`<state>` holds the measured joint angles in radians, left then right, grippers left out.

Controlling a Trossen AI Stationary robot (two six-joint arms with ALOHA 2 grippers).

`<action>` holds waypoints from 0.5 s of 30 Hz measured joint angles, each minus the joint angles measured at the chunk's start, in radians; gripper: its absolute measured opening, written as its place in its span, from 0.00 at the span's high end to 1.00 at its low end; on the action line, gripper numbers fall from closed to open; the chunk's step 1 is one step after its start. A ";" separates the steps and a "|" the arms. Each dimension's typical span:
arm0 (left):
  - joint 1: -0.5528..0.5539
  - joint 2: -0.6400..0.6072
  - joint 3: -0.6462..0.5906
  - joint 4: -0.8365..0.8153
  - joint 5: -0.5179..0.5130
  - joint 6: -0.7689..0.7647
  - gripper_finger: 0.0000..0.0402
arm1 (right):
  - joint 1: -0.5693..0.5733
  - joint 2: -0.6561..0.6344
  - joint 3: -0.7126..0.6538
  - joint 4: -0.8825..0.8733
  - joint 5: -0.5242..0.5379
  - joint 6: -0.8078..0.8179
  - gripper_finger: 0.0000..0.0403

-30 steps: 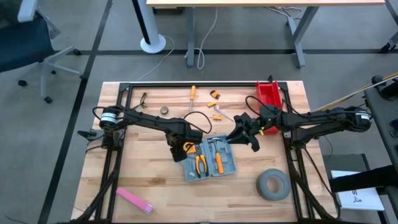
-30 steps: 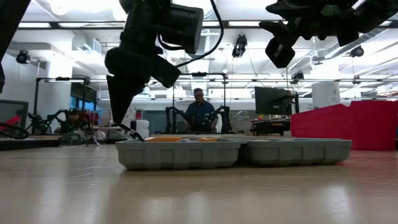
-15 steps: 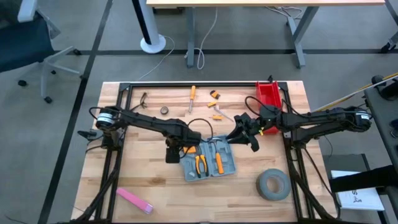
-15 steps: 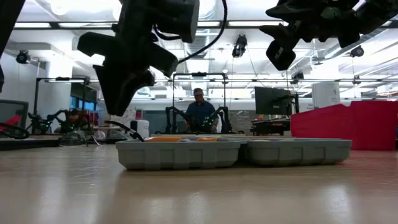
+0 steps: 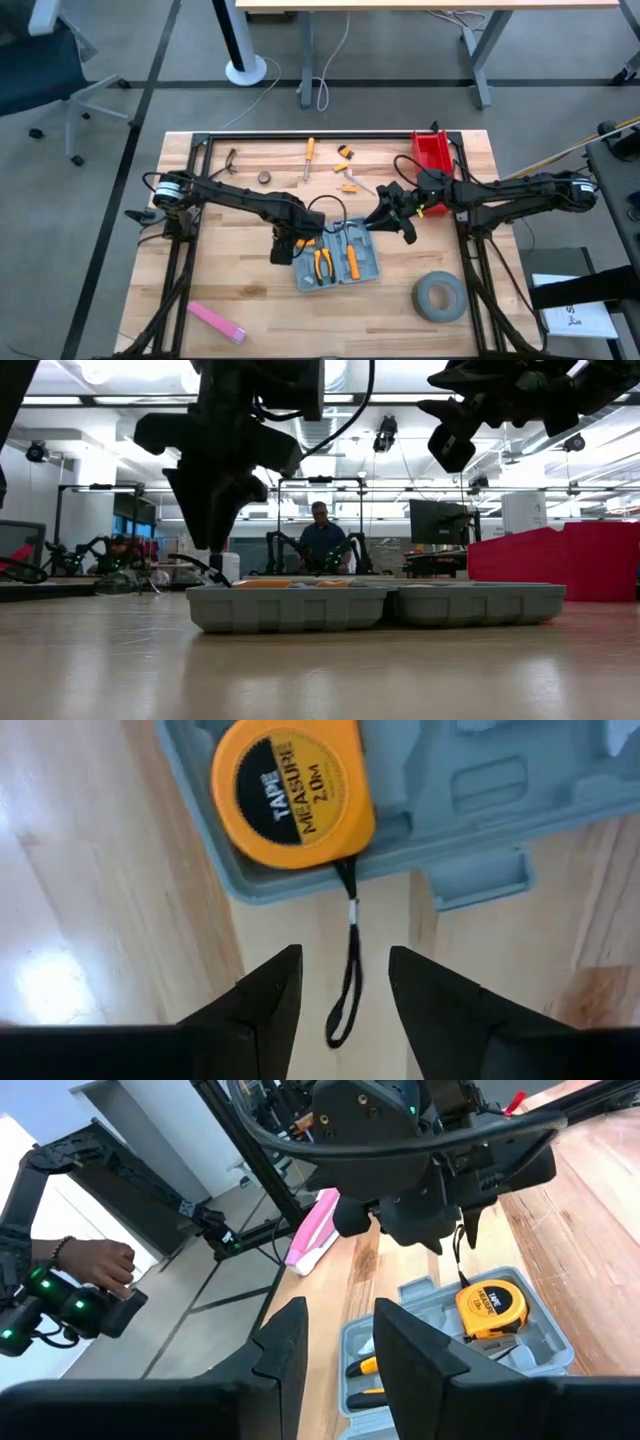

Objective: Prefit tool cases
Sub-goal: Put the yellow measuring tape into the gray pre-fit tool case

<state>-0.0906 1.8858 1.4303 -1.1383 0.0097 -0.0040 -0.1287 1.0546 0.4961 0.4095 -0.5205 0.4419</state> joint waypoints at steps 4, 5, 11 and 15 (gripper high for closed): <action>0.000 0.000 -0.034 0.032 0.030 -0.005 0.62 | 0.000 0.000 0.000 0.005 0.000 0.000 0.74; 0.000 0.000 -0.049 0.044 0.038 -0.008 0.62 | 0.000 0.000 0.000 0.010 0.000 0.000 0.74; 0.001 0.001 -0.071 0.052 0.002 -0.068 0.65 | 0.000 -0.001 0.000 0.026 0.000 0.002 0.72; 0.001 0.001 -0.074 0.050 0.003 -0.067 0.72 | 0.000 -0.001 0.000 0.034 0.000 0.002 0.72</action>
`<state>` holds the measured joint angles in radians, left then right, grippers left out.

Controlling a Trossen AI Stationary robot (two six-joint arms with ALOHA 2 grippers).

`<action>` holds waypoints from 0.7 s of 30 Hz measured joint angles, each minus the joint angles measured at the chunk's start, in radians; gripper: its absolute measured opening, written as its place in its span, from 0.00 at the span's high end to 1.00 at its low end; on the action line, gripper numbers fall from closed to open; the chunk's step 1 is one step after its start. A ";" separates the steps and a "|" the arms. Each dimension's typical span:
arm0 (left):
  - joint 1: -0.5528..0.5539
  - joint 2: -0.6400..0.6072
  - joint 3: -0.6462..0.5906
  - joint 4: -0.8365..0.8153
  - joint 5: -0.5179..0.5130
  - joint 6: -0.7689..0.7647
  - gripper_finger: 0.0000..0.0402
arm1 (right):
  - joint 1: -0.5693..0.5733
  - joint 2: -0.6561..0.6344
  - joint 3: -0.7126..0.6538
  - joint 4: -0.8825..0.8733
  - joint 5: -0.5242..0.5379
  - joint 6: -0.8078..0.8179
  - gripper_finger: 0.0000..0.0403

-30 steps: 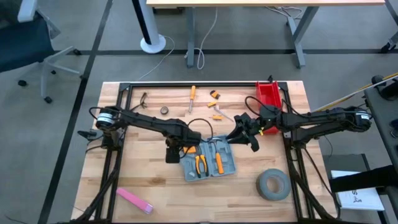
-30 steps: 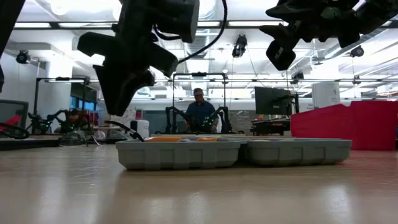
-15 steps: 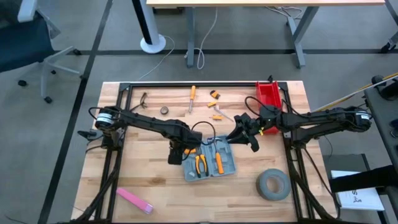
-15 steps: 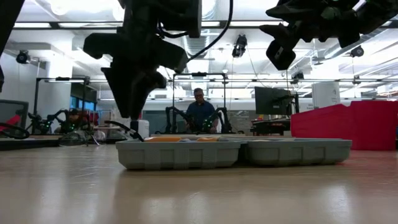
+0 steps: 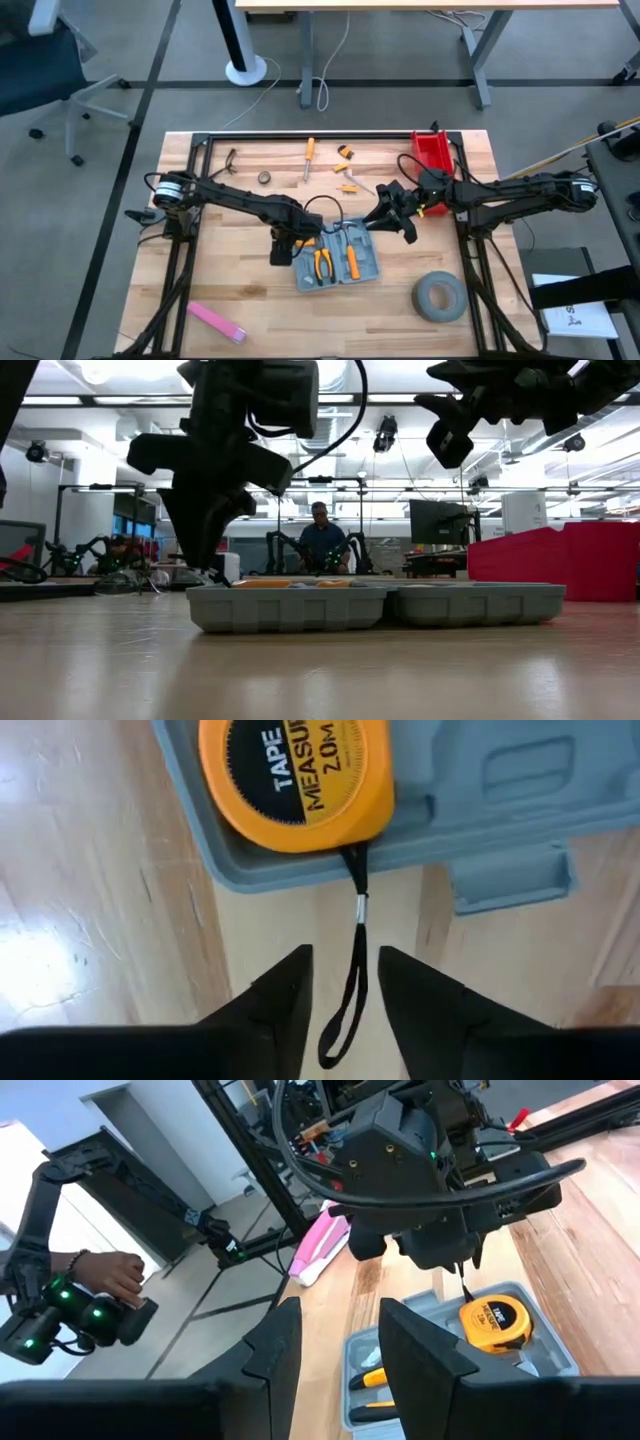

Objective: Prefit tool cases
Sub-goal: Put the yellow measuring tape into the gray pre-fit tool case

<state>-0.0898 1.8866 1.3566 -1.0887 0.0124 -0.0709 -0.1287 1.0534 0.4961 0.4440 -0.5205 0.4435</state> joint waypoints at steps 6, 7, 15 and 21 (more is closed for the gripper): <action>0.000 0.000 -0.011 -0.003 0.085 -0.028 0.97 | 0.000 -0.006 0.000 0.003 0.000 0.000 0.75; 0.000 0.000 -0.011 -0.002 0.084 -0.040 0.97 | 0.000 -0.007 0.000 0.004 0.000 -0.001 0.75; -0.002 0.000 -0.011 0.084 0.250 -0.278 0.99 | -0.003 -0.027 -0.001 0.001 0.005 -0.012 0.75; -0.021 0.000 -0.011 0.172 0.271 -0.439 0.99 | -0.003 -0.033 -0.001 0.001 0.009 -0.012 0.73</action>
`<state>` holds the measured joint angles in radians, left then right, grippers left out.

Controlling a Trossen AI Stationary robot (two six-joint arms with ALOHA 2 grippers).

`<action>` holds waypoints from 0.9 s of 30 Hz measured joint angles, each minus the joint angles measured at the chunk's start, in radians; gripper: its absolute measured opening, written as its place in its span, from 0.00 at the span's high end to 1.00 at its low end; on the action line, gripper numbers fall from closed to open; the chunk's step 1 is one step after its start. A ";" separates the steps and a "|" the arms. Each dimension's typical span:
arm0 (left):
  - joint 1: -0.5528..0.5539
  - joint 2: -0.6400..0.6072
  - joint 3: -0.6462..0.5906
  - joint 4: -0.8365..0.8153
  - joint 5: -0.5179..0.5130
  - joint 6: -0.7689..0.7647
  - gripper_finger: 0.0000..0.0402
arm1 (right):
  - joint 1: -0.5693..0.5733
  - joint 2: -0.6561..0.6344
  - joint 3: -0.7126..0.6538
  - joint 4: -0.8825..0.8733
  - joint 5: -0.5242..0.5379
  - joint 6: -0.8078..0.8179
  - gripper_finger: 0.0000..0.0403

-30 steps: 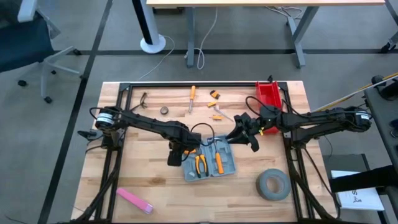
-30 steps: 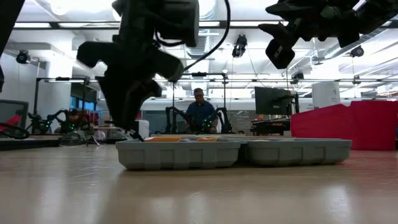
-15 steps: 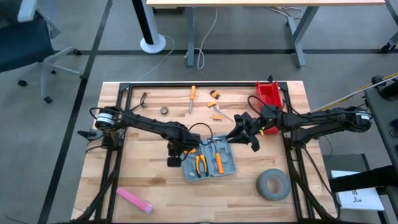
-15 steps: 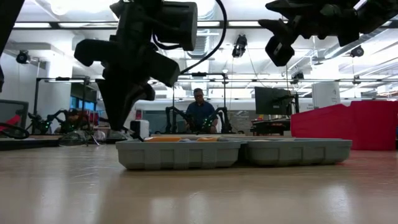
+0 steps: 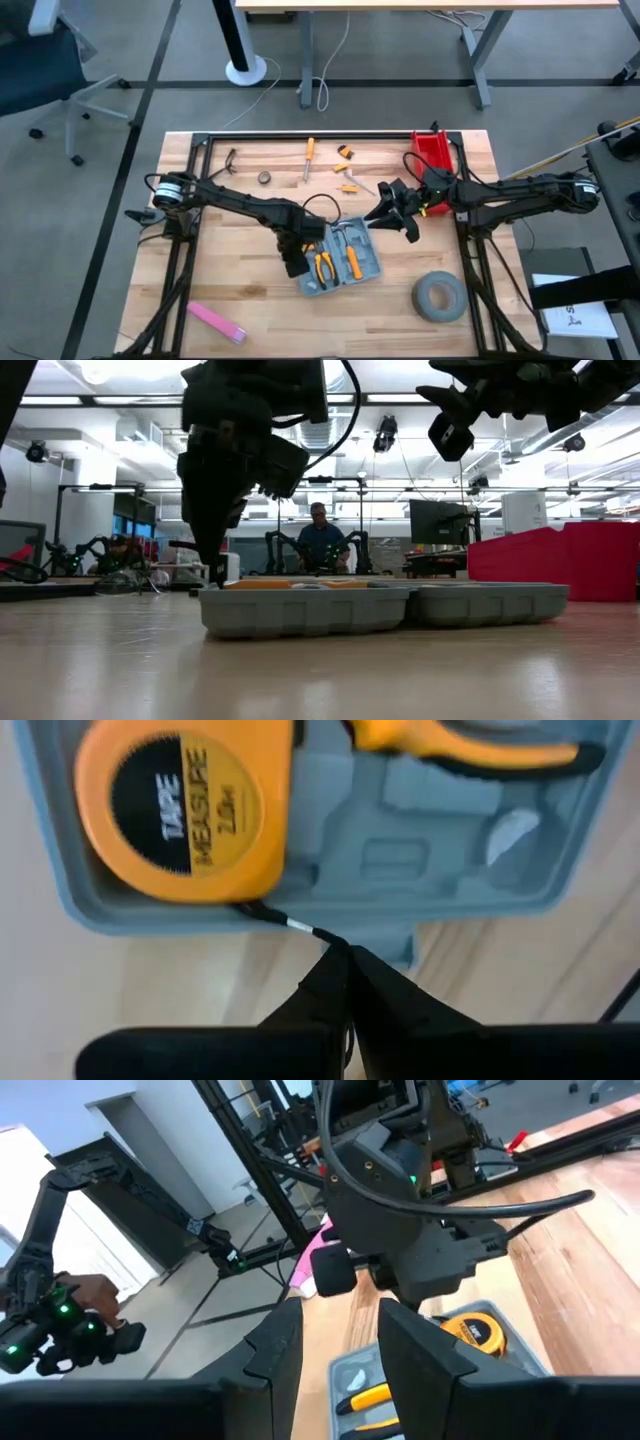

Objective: Prefit tool cases
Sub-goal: Put the yellow measuring tape into the gray pre-fit tool case

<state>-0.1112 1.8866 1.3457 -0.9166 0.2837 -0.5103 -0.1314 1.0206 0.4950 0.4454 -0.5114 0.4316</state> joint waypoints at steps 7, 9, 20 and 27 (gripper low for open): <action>-0.008 0.000 0.000 0.038 0.026 -0.187 0.99 | 0.000 -0.001 0.000 0.001 0.000 -0.004 0.72; -0.008 0.000 0.000 0.071 0.033 -0.225 0.98 | 0.000 -0.001 0.000 0.001 0.000 -0.005 0.73; -0.016 0.093 -0.001 0.260 0.067 -0.202 0.95 | -0.017 0.000 0.000 -0.004 0.010 -0.028 0.77; -0.019 0.127 0.000 0.403 0.127 -0.211 0.95 | -0.054 0.000 0.000 -0.021 0.015 -0.023 0.74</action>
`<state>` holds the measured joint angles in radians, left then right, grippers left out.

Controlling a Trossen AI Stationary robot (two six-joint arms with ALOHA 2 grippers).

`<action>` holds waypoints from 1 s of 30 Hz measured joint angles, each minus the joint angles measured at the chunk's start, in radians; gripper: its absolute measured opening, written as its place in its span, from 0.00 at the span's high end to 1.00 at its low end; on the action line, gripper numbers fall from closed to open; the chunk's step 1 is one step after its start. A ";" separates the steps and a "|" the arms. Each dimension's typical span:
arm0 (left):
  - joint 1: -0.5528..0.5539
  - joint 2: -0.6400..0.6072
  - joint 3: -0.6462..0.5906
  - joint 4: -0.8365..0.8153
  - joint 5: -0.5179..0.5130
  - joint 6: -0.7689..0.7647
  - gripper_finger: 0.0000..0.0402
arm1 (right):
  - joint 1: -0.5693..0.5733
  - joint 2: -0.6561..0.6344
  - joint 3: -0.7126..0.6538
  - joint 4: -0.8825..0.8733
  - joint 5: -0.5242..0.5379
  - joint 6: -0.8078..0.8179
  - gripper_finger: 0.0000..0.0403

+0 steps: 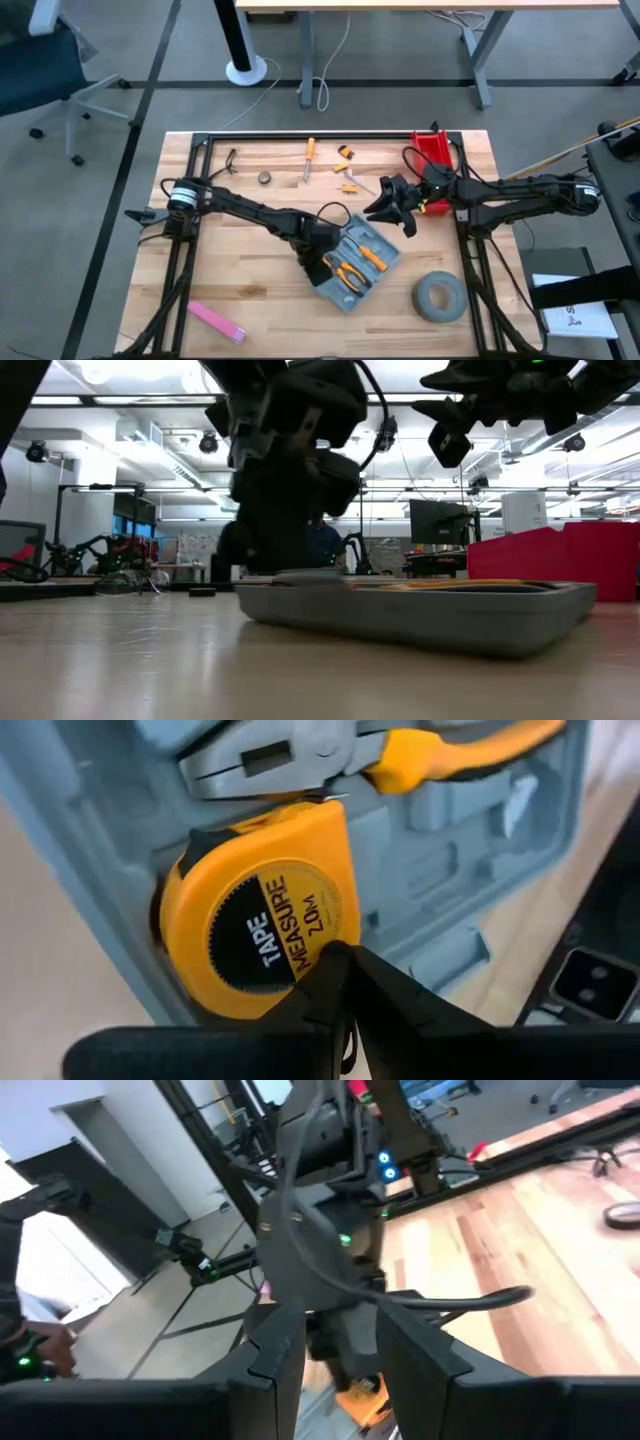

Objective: Prefit tool cases
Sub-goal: Put the yellow measuring tape into the gray pre-fit tool case

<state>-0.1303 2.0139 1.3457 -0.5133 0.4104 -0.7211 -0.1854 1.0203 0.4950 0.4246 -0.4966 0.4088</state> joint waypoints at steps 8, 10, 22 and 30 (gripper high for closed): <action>0.000 0.001 -0.002 0.026 -0.015 -0.014 0.94 | -0.005 0.000 0.000 -0.026 -0.001 -0.001 0.70; 0.001 -0.002 -0.001 0.024 0.000 -0.032 0.94 | -0.005 0.000 -0.001 -0.025 -0.001 -0.001 0.70; 0.002 -0.006 0.021 -0.029 -0.044 -0.044 0.79 | -0.005 0.000 -0.001 -0.024 -0.005 -0.005 0.74; 0.002 -0.009 0.022 -0.026 -0.037 -0.044 0.51 | -0.005 -0.004 -0.001 -0.024 -0.004 -0.005 0.73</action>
<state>-0.1280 2.0048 1.3678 -0.5398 0.3729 -0.7650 -0.1905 1.0163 0.4942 0.4004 -0.5008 0.4034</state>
